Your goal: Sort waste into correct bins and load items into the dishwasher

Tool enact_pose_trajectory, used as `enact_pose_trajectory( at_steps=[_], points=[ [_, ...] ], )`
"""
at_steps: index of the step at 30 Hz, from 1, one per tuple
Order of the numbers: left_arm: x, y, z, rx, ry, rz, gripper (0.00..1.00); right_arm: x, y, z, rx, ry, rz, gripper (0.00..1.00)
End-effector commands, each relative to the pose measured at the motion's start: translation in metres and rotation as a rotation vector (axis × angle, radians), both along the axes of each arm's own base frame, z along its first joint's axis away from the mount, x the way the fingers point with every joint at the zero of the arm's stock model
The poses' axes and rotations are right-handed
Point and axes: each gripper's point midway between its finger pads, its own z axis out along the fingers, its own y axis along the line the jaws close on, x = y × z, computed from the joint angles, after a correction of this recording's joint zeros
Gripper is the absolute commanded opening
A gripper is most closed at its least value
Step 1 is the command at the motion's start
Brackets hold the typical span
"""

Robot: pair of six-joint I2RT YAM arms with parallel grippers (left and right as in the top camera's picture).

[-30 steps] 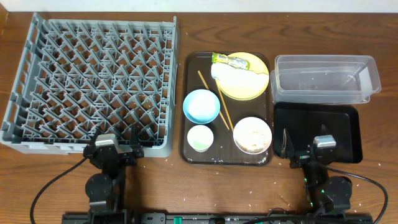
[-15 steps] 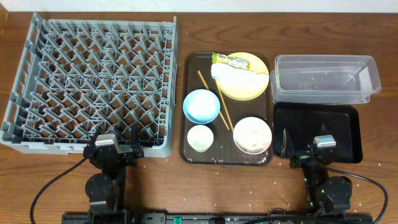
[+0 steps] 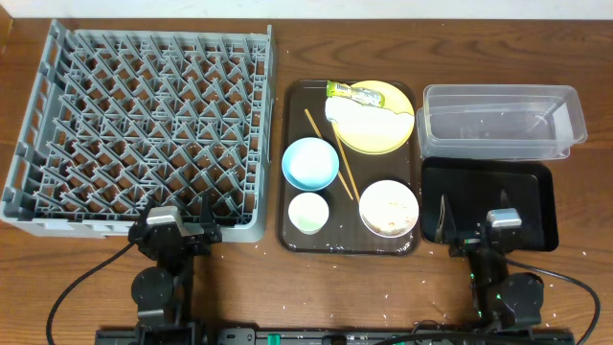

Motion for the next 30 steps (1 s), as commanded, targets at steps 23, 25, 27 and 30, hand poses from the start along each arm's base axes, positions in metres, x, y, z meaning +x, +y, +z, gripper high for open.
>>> enact_pose_trajectory(
  at_steps=[23, 25, 27, 30],
  points=[
    [0.0, 0.002, -0.016, 0.004, 0.036, 0.008, 0.95, 0.035, 0.083, 0.177, -0.124, -0.092, 0.465, 0.99],
    [0.0, 0.002, -0.016, 0.004, 0.036, 0.008, 0.95, 0.056, 0.092, 0.185, -0.112, -0.003, 0.515, 0.99],
    [0.0, 0.002, -0.016, 0.004, 0.036, 0.008, 0.95, 0.075, 0.101, 0.19, -0.113, 0.076, 0.564, 0.99],
    [0.0, 0.002, -0.016, 0.004, 0.036, 0.008, 0.95, 0.107, 0.112, 0.192, -0.122, 0.191, 0.63, 0.99]
  ],
)
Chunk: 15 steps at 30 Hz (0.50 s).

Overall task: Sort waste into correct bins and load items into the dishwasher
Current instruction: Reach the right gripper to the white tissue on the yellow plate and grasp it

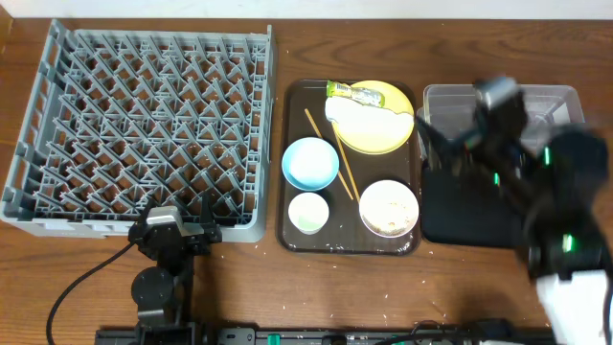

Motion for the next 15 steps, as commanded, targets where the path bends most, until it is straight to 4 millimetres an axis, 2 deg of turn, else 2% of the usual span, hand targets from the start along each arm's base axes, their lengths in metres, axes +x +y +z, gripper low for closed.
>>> enact_pose_trajectory(
  at_steps=[1, 3, 6, 11, 13, 15],
  points=[
    [0.0, 0.002, -0.016, 0.004, 0.037, 0.008, 0.95, 0.026, 0.023, 0.014, -0.04, 0.051, 0.135, 0.99],
    [0.0, 0.002, -0.016, 0.004, 0.037, 0.008, 0.95, 0.046, 0.028, 0.006, -0.084, 0.131, 0.159, 0.99],
    [0.0, 0.002, -0.016, 0.004, 0.037, 0.008, 0.95, 0.07, 0.036, -0.017, -0.175, 0.253, 0.211, 0.99],
    [0.0, 0.002, -0.016, 0.004, 0.037, 0.008, 0.95, 0.113, 0.032, -0.073, -0.371, 0.423, 0.161, 0.99],
    [0.0, 0.002, -0.016, 0.004, 0.037, 0.008, 0.95, 0.135, 0.029, -0.091, -0.413, 0.428, 0.122, 0.99],
    [0.0, 0.002, -0.016, 0.004, 0.037, 0.008, 0.95, 0.148, 0.033, -0.11, -0.404, 0.446, 0.128, 0.99]
  ],
)
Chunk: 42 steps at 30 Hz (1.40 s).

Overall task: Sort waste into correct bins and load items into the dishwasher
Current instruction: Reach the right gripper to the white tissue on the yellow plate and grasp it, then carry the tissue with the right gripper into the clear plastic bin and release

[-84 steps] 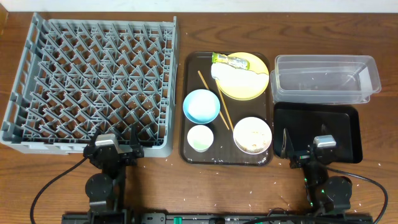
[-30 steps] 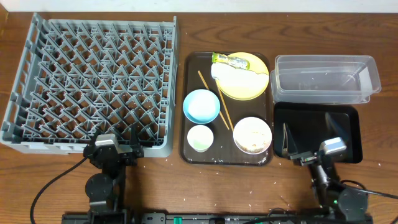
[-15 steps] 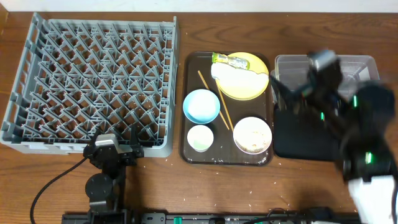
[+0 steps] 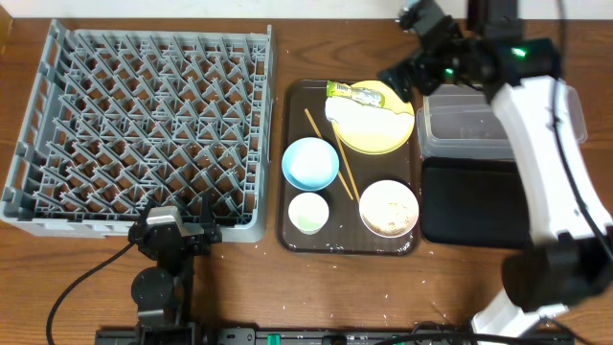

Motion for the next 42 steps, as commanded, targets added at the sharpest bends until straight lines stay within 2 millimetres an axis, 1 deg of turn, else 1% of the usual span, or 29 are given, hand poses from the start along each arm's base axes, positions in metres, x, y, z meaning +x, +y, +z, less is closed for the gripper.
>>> enact_pose_trajectory(
  at_steps=[1, 4, 6, 7, 11, 16, 18, 22, 28, 30, 31, 34, 35, 36, 37, 40, 42],
  points=[
    [0.0, 0.002, -0.016, 0.004, 0.036, 0.008, 0.95, 0.018, -0.001, -0.026, -0.075, 0.002, 0.006, 0.99],
    [0.0, 0.002, -0.016, 0.004, 0.036, 0.008, 0.95, 0.02, 0.008, -0.054, -0.041, 0.077, 0.028, 0.99],
    [0.0, 0.002, -0.016, 0.004, 0.036, 0.008, 0.95, 0.027, 0.013, -0.072, -0.035, 0.096, 0.04, 0.99],
    [0.0, 0.002, -0.016, 0.004, 0.036, 0.008, 0.95, 0.029, 0.014, -0.08, -0.043, 0.099, 0.052, 0.99],
    [0.0, 0.002, -0.016, 0.004, 0.036, 0.008, 0.95, 0.032, 0.018, -0.121, -0.101, 0.133, 0.122, 0.96],
    [0.0, 0.002, -0.016, 0.004, 0.036, 0.008, 0.95, 0.034, 0.019, -0.171, -0.176, 0.194, 0.141, 0.97],
    [0.0, 0.002, -0.016, 0.004, 0.036, 0.008, 0.95, 0.032, 0.022, -0.187, -0.19, 0.215, 0.157, 0.96],
    [0.0, 0.002, -0.016, 0.004, 0.036, 0.008, 0.95, 0.032, 0.023, -0.214, -0.229, 0.247, 0.155, 0.93],
    [0.0, 0.002, -0.016, 0.004, 0.036, 0.008, 0.95, 0.035, 0.02, -0.242, -0.266, 0.267, 0.145, 0.86],
    [0.0, 0.002, -0.016, 0.004, 0.036, 0.008, 0.95, 0.033, 0.019, -0.246, -0.267, 0.277, 0.146, 0.78],
    [0.0, 0.002, -0.016, 0.004, 0.036, 0.008, 0.95, 0.033, 0.019, -0.246, -0.266, 0.281, 0.143, 0.71],
    [0.0, 0.002, -0.016, 0.004, 0.036, 0.008, 0.95, 0.032, 0.019, -0.247, -0.265, 0.29, 0.137, 0.34],
    [0.0, 0.002, -0.016, 0.004, 0.036, 0.008, 0.95, 0.031, 0.019, -0.247, -0.265, 0.293, 0.137, 0.15],
    [0.0, 0.002, -0.016, 0.004, 0.036, 0.008, 0.95, 0.031, 0.019, -0.247, -0.263, 0.296, 0.134, 0.05],
    [0.0, 0.002, -0.016, 0.004, 0.036, 0.008, 0.95, 0.031, 0.019, -0.247, -0.258, 0.303, 0.12, 0.01],
    [0.0, 0.002, -0.016, 0.004, 0.036, 0.008, 0.95, 0.03, 0.018, -0.243, -0.238, 0.327, 0.077, 0.01],
    [0.0, 0.002, -0.016, 0.004, 0.036, 0.008, 0.95, 0.031, 0.018, -0.232, -0.22, 0.333, 0.042, 0.01]
  ],
)
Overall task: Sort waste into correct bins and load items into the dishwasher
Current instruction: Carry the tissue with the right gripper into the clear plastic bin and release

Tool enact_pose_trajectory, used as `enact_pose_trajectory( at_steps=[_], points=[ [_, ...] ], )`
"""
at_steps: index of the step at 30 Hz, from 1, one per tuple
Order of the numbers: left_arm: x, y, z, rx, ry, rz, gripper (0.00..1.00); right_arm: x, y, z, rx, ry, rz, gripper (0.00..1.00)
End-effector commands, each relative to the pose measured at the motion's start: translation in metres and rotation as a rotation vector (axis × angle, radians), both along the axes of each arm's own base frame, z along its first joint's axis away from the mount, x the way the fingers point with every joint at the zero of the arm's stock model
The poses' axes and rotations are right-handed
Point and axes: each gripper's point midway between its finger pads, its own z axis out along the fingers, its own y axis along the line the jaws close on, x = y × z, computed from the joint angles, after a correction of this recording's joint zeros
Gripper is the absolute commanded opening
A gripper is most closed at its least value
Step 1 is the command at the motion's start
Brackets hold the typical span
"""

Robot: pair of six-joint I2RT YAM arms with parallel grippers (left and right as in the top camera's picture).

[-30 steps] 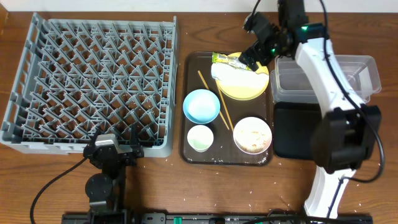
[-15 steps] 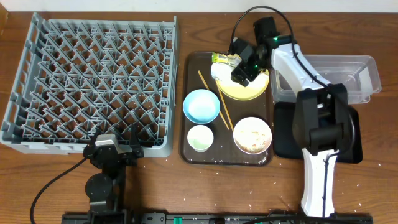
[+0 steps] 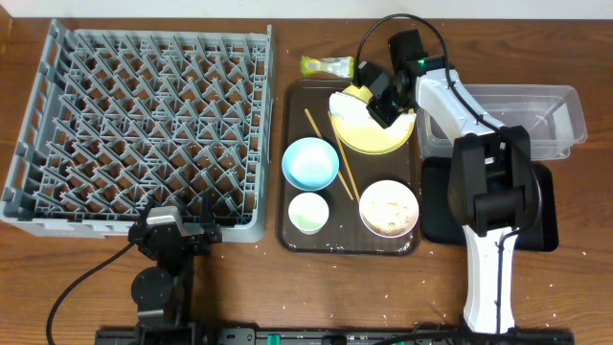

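Note:
My right gripper [image 3: 376,93] hangs over the far edge of the yellow plate [image 3: 388,134], its jaws apart with nothing seen between them. A crumpled white napkin [image 3: 350,110] lies on that plate just left of the fingers. The green-and-yellow wrapper [image 3: 328,65] lies on the bare table beyond the brown tray [image 3: 287,235]. On the tray sit a blue bowl [image 3: 309,163], a small white cup [image 3: 308,213], a food-smeared bowl [image 3: 389,208] and chopsticks [image 3: 330,153]. My left gripper [image 3: 178,222] rests open at the table's front.
The grey dish rack [image 3: 144,125] fills the left half of the table. A clear plastic bin [image 3: 522,120] stands at the back right, and a black bin [image 3: 541,206] sits in front of it, partly covered by the right arm.
The right gripper has moved from above the tray's far right corner down and left onto the yellow plate. The wrapper has gone from the plate to the table beyond the tray.
Both arms were parked at the front edge, with the wrapper and napkin on the yellow plate. The right arm then stood raised over the bins, later beyond the tray's back right corner. Now it is over the plate, and the wrapper lies off the tray.

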Motion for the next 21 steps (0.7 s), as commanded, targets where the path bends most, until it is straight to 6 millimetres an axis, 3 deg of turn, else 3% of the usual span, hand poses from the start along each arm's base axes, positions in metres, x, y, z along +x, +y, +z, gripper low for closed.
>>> enact_pose_trajectory(
  at_steps=[1, 4, 9, 12, 15, 18, 21],
  points=[
    [0.0, 0.002, -0.016, 0.004, 0.036, 0.008, 0.95, 0.002, 0.004, 0.018, 0.024, 0.009, -0.078, 0.01],
    [0.0, 0.002, -0.016, 0.004, 0.036, 0.008, 0.95, 0.002, 0.004, 0.054, 0.051, -0.017, -0.13, 0.01],
    [0.0, 0.002, -0.016, 0.004, 0.036, 0.008, 0.95, 0.0, -0.008, 0.137, 0.108, -0.115, -0.26, 0.01],
    [0.0, 0.002, -0.016, 0.004, 0.036, 0.008, 0.95, 0.005, -0.048, 0.178, 0.071, -0.196, -0.497, 0.01],
    [0.0, 0.002, -0.016, 0.004, 0.036, 0.008, 0.95, -0.002, -0.105, 0.205, 0.018, -0.239, -0.813, 0.01],
    [0.0, 0.002, -0.016, 0.004, 0.036, 0.008, 0.95, -0.026, -0.151, 0.212, -0.032, -0.201, -1.039, 0.01],
    [0.0, 0.002, -0.016, 0.004, 0.036, 0.008, 0.95, -0.048, -0.183, 0.201, -0.084, -0.119, -1.162, 0.01]
  ],
)
